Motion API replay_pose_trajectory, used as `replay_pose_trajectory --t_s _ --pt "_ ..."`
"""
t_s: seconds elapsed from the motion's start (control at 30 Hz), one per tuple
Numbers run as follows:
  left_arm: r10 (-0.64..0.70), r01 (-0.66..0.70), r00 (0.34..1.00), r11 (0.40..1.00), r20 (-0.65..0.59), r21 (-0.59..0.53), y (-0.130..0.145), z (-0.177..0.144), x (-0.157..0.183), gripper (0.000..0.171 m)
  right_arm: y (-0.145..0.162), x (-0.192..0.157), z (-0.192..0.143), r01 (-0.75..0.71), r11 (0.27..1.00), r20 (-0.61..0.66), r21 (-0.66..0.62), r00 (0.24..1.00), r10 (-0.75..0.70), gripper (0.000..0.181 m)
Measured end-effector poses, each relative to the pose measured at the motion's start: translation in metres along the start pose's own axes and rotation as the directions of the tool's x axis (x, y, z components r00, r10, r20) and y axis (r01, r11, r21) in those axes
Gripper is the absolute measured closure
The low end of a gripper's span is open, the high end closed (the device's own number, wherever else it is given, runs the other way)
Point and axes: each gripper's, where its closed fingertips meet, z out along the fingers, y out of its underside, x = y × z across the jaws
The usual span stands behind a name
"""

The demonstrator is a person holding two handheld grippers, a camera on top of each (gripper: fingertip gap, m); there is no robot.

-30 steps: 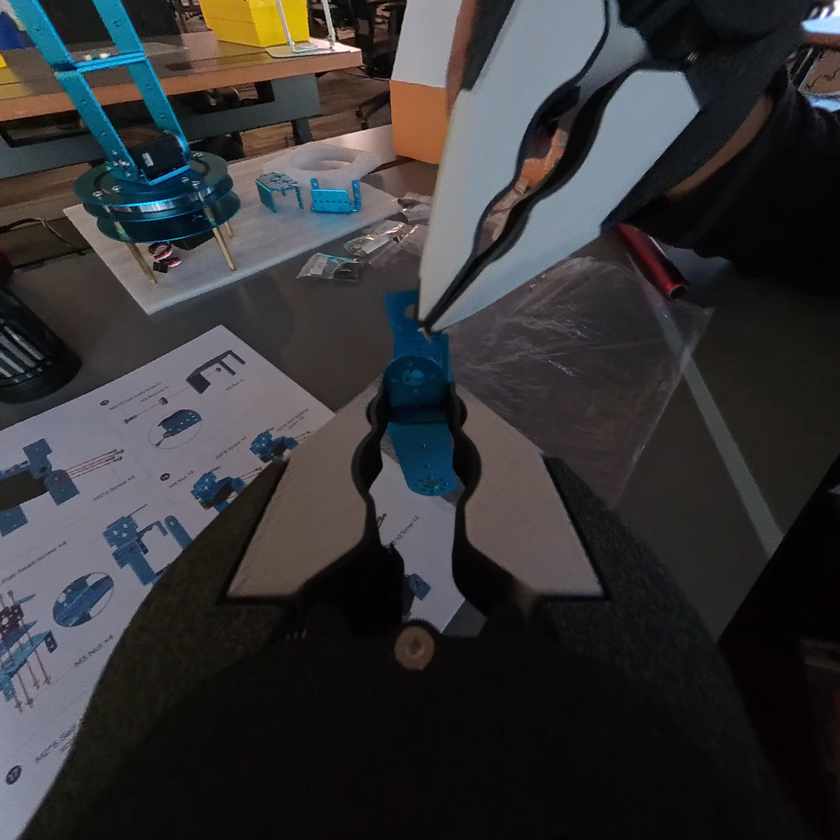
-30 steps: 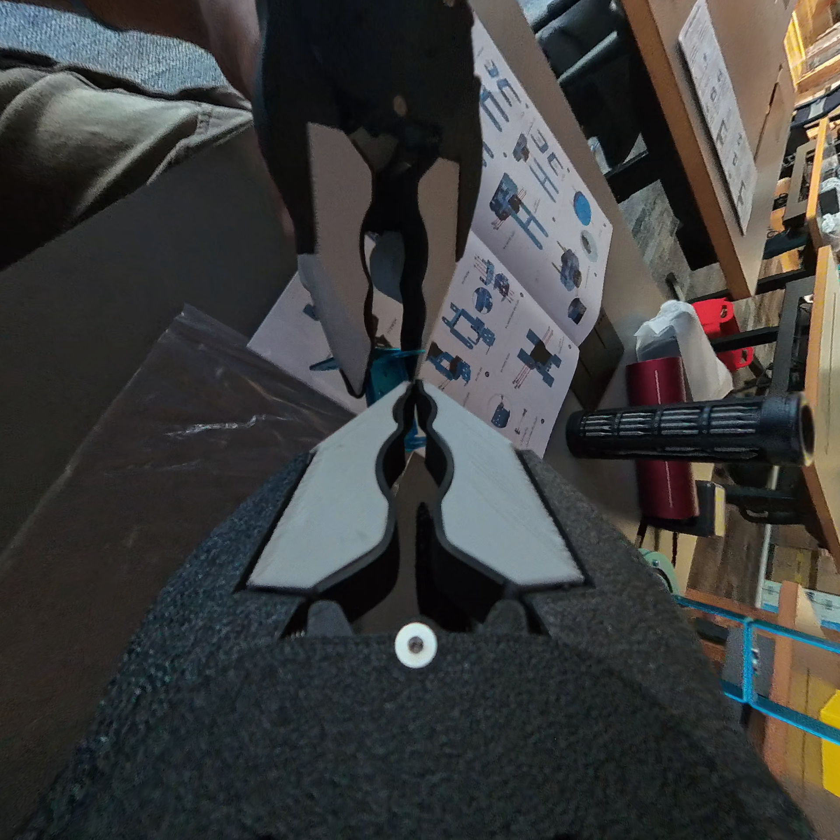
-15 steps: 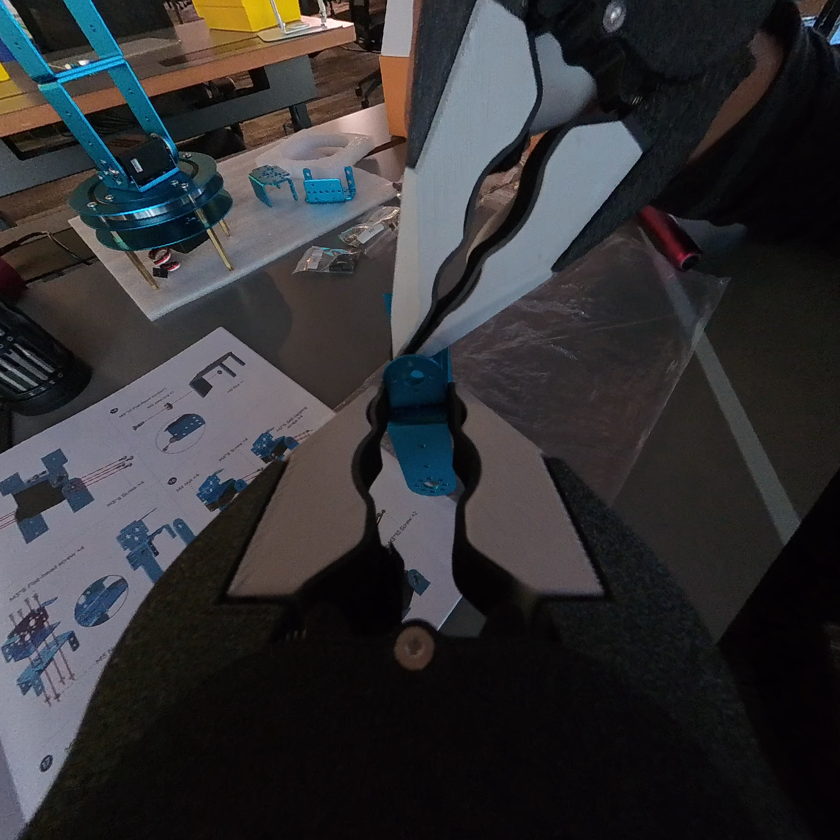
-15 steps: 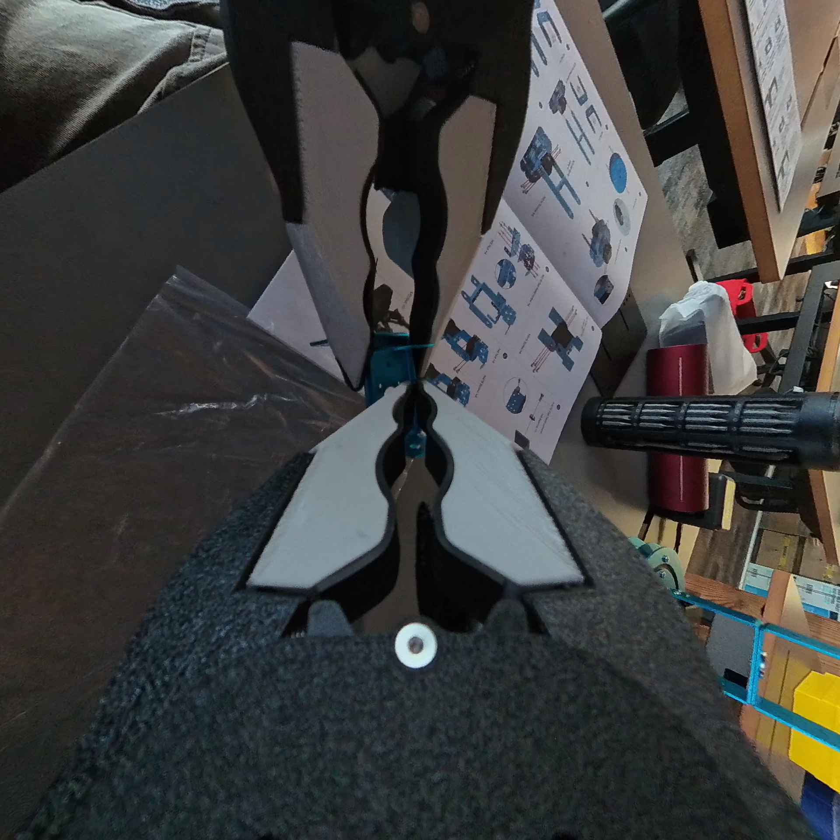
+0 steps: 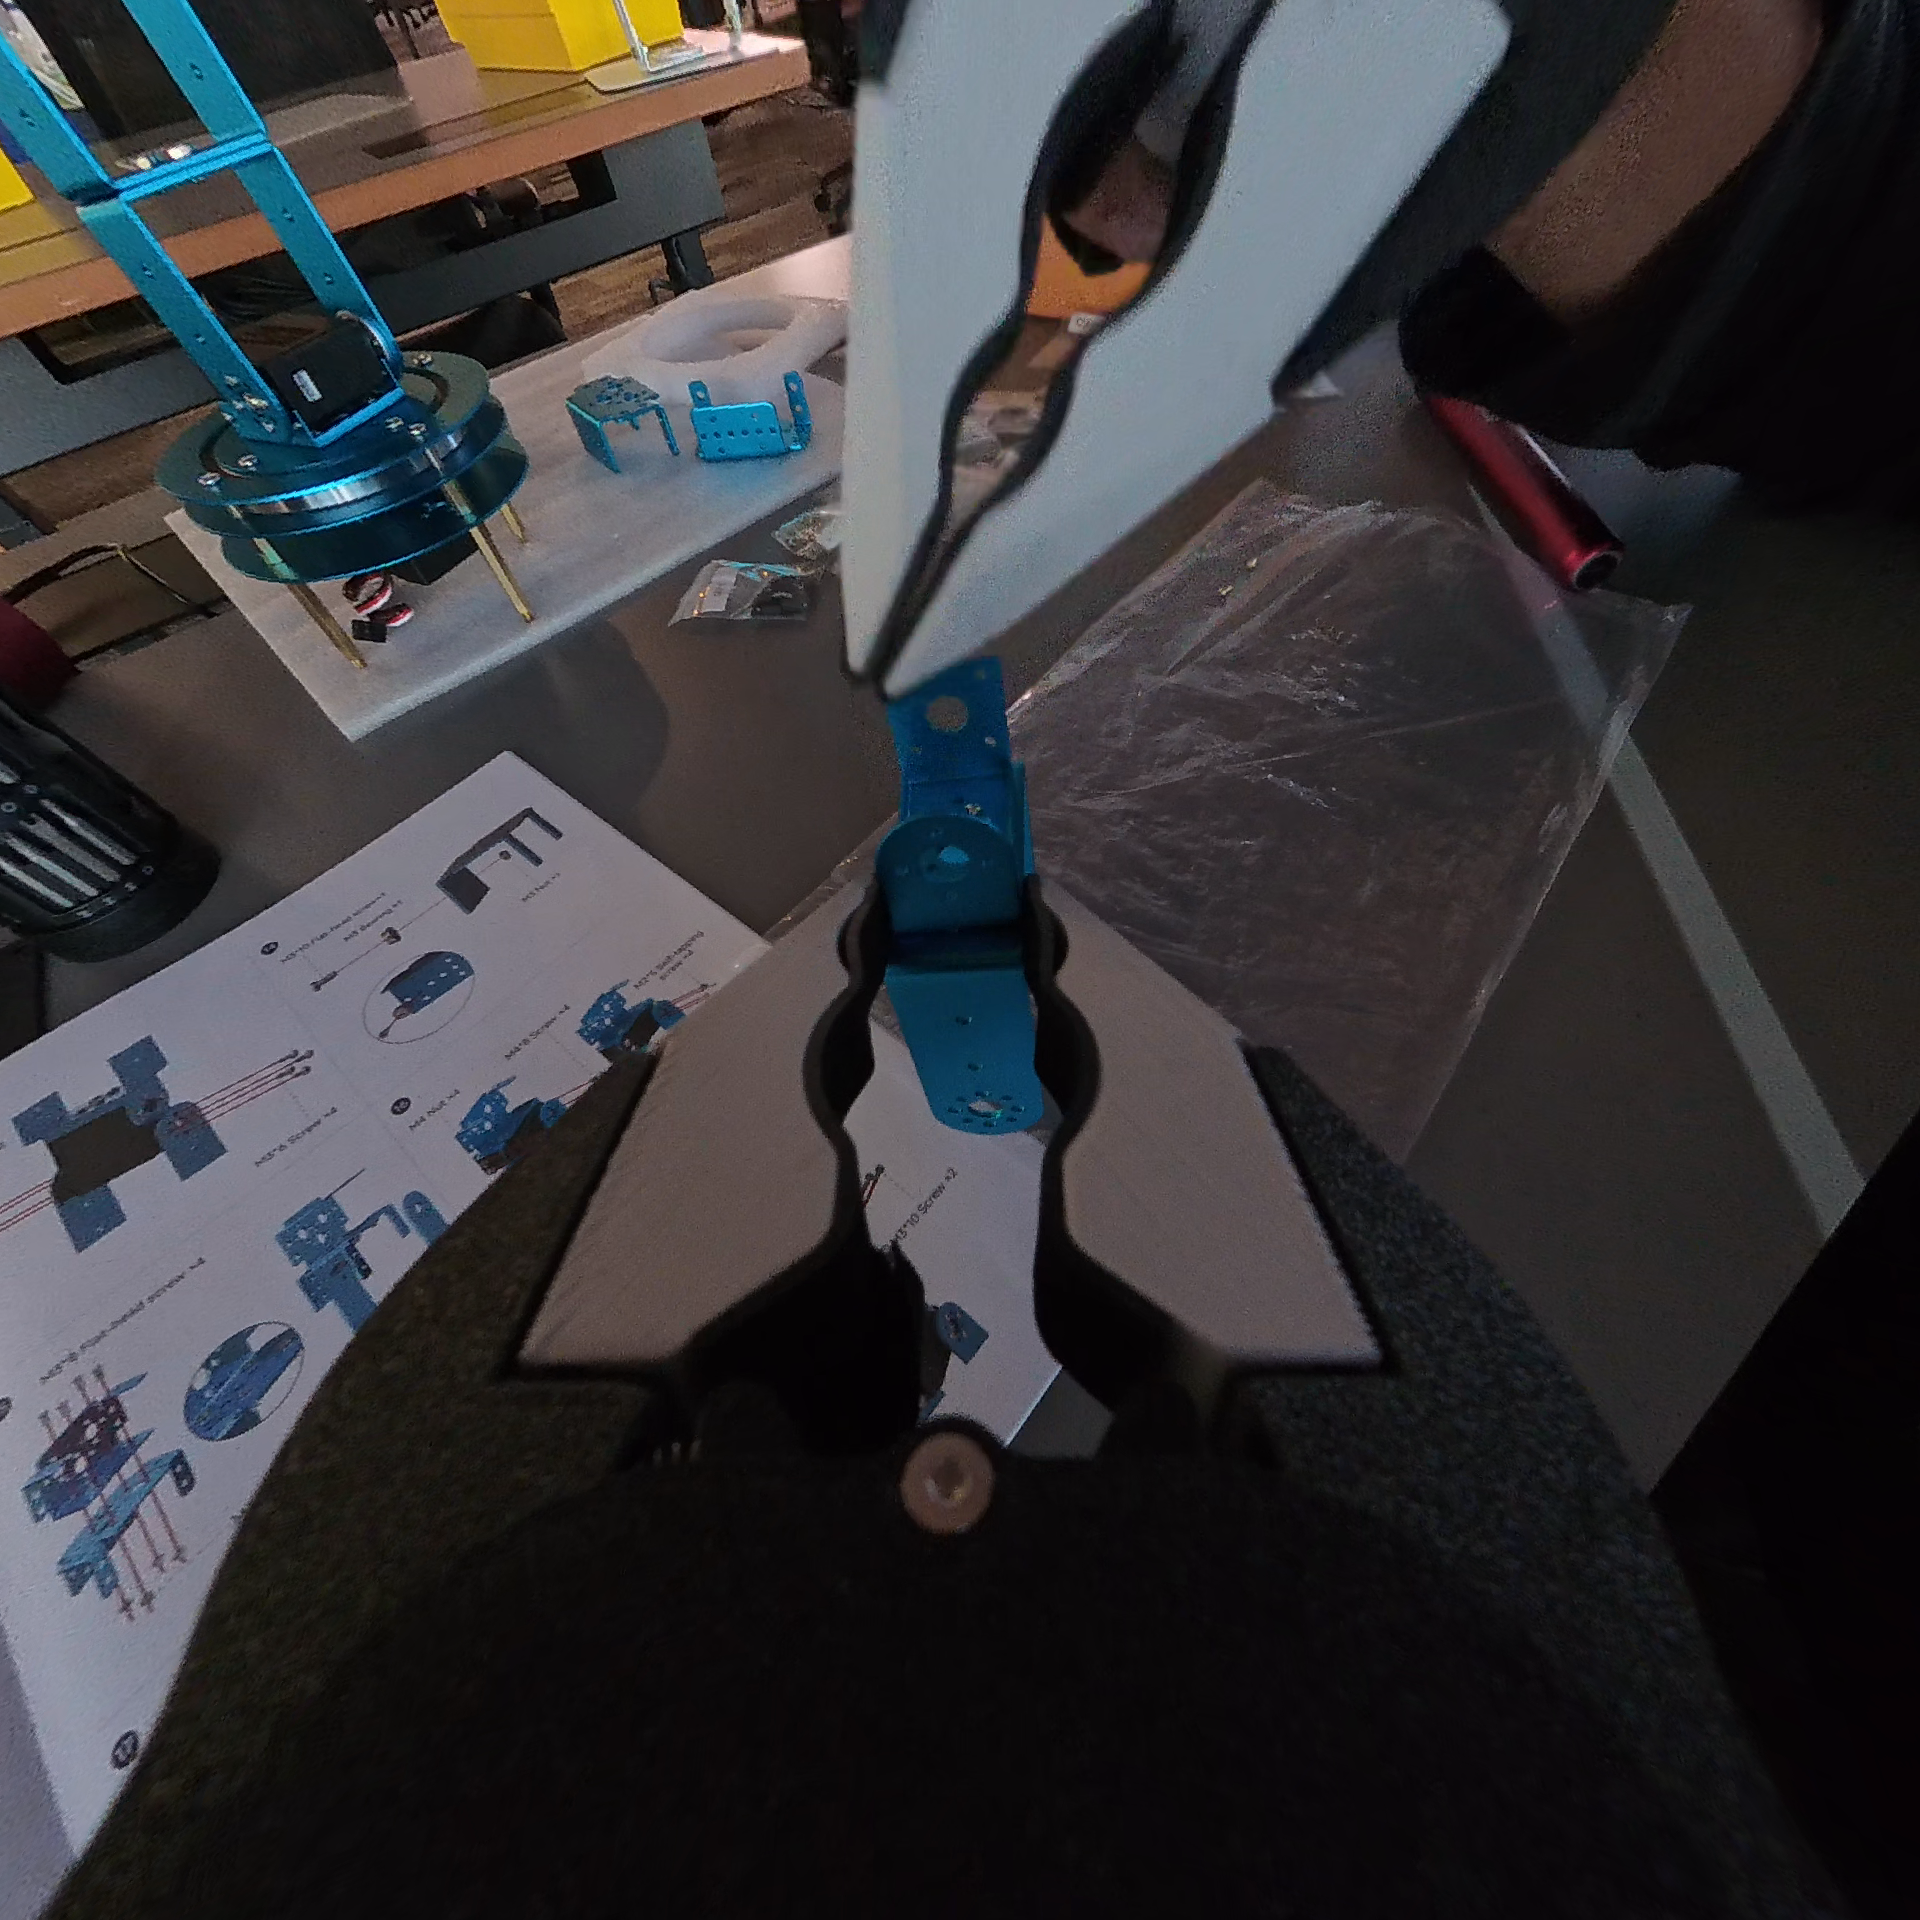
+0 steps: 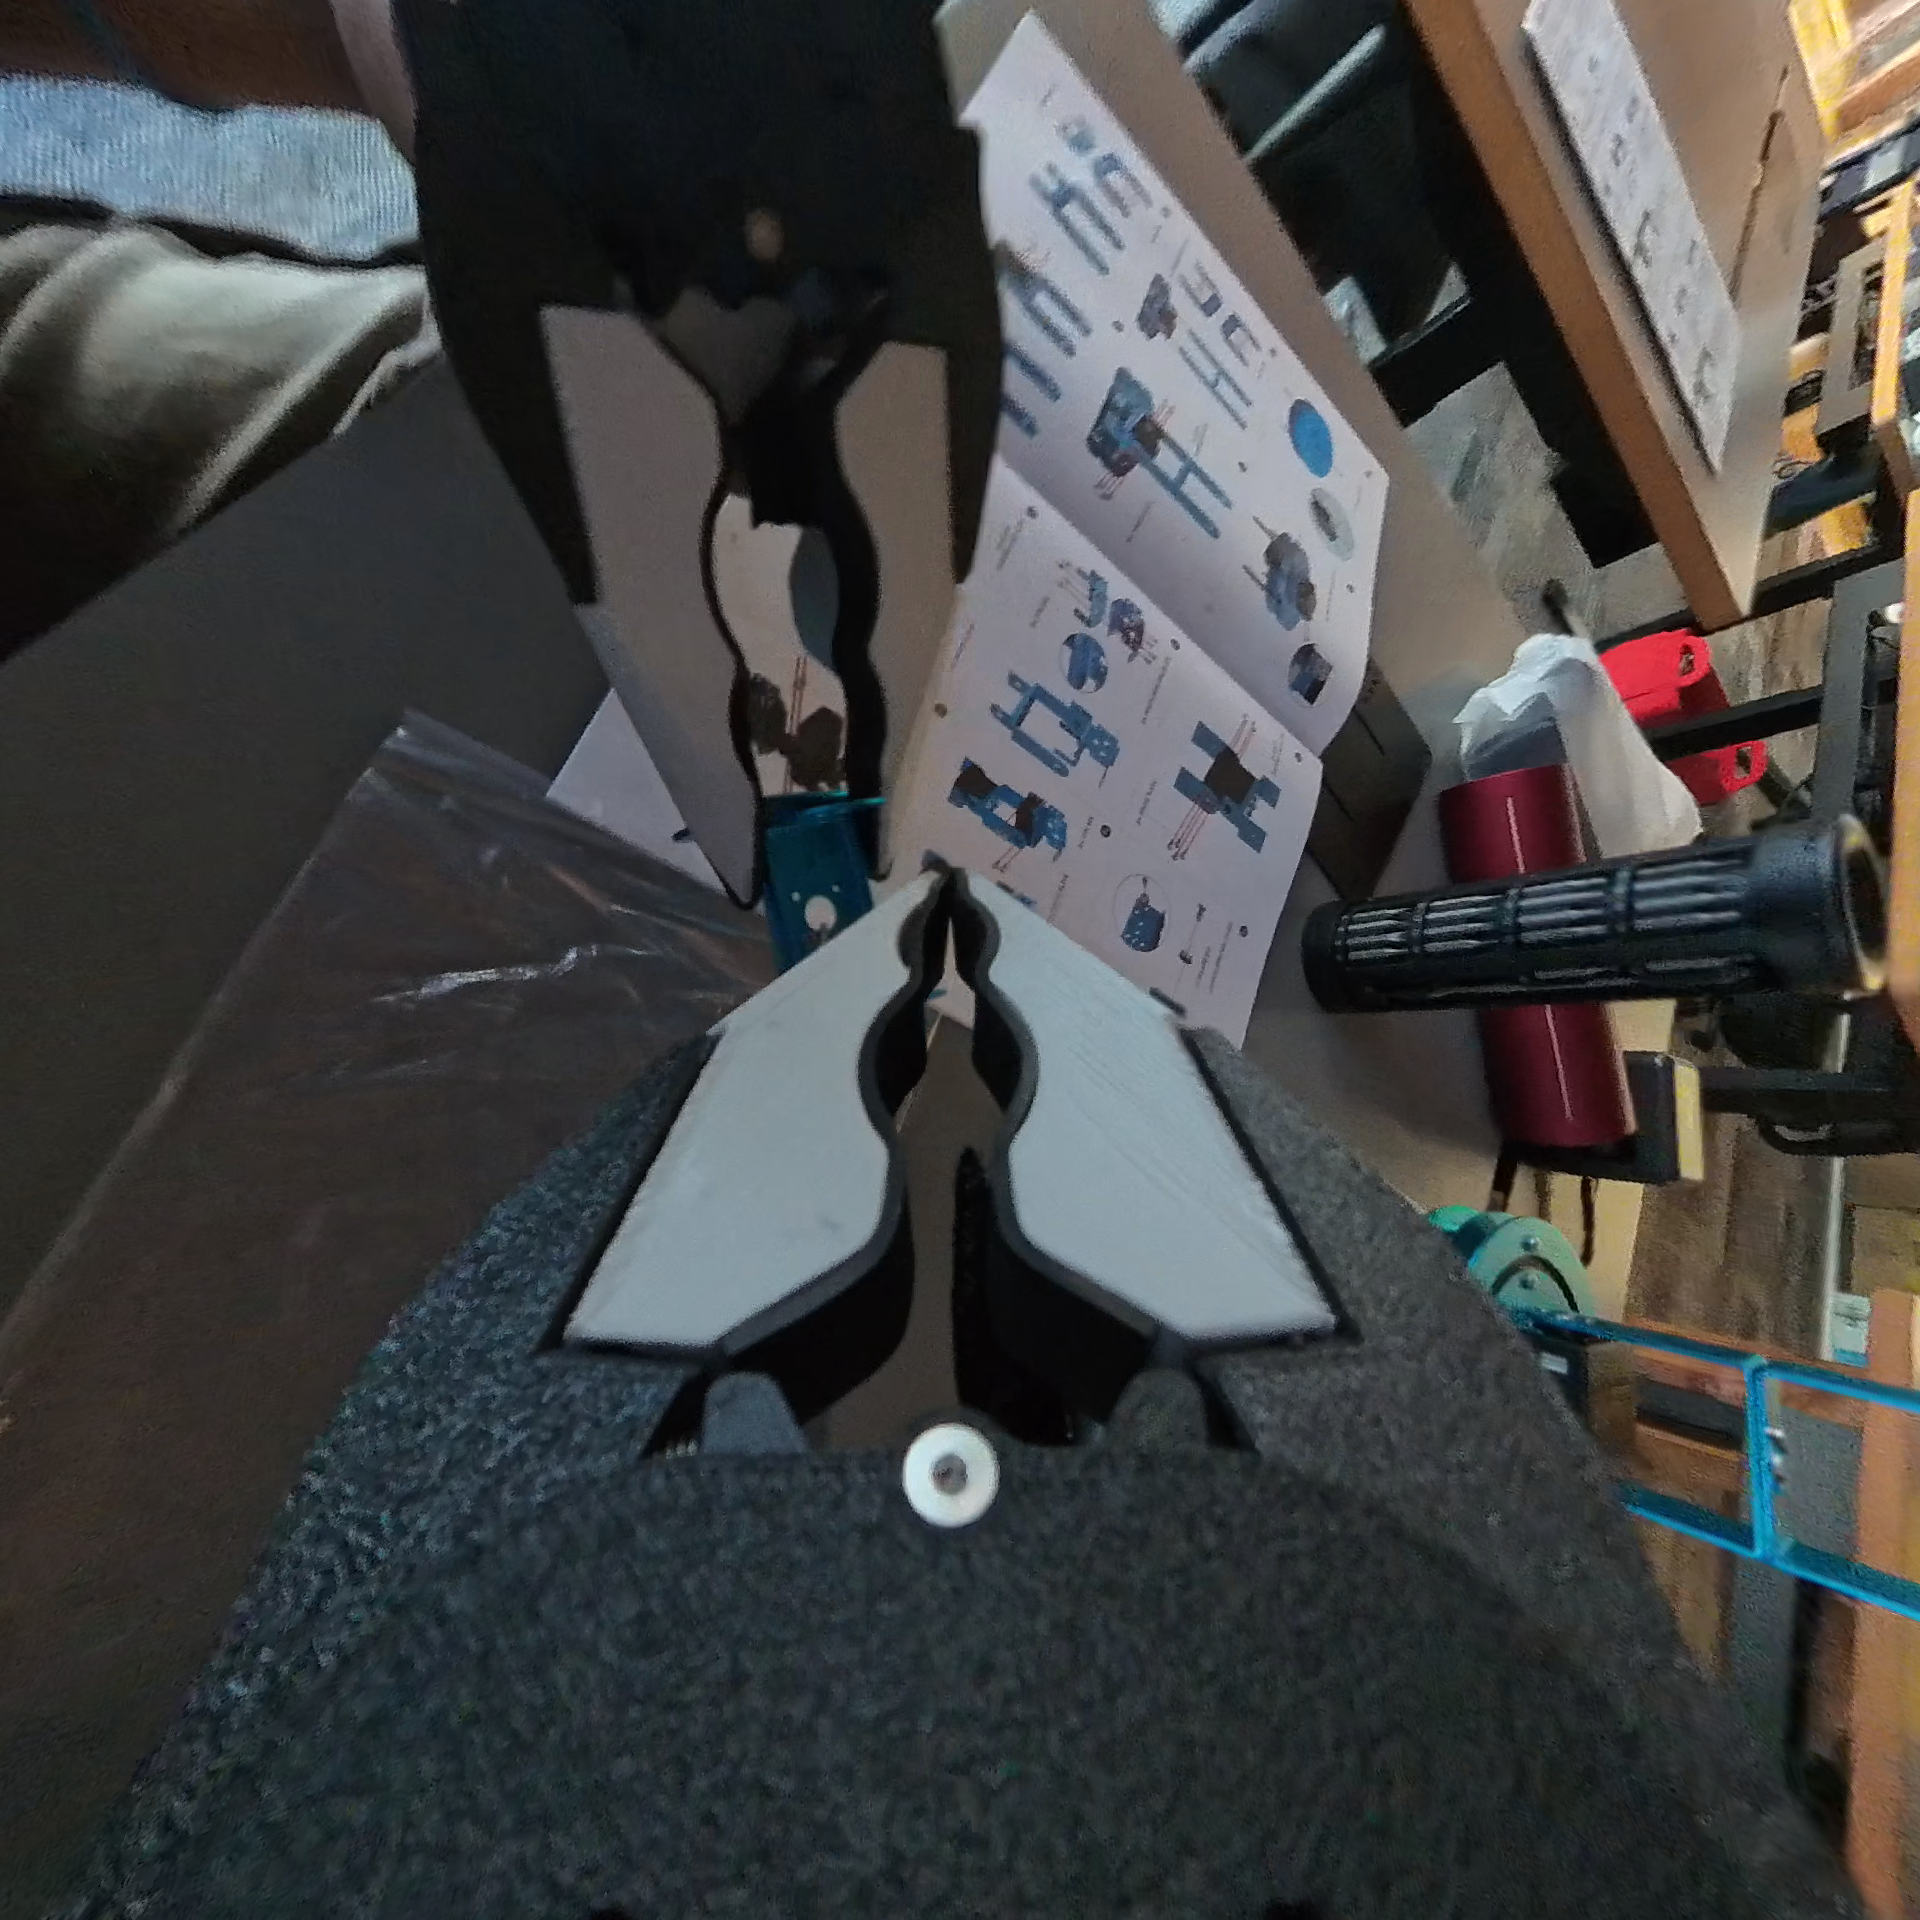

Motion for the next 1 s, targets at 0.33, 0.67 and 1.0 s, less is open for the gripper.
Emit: replay_pose_trajectory --t_s 0.33,0.67,1.0 --pt "-0.063 0.068 0.997 0.993 -0.053 0.101 -0.016 -0.007 0.002 0.147 0.003 -0.022 -0.014 -0.060 0.998 0.171 -0.014 0.983 0.061 0.171" --pt "-0.083 0.094 0.994 0.983 -0.074 0.159 -0.024 -0.016 -0.002 0.147 -0.007 -0.003 -0.035 -0.114 0.992 0.107 0.052 0.988 0.108 0.170" --pt "0.135 -0.138 0.990 0.985 0.032 0.104 -0.020 -0.017 0.003 0.147 -0.007 -0.028 -0.015 -0.040 0.999 0.155 -0.016 0.987 0.042 0.160"
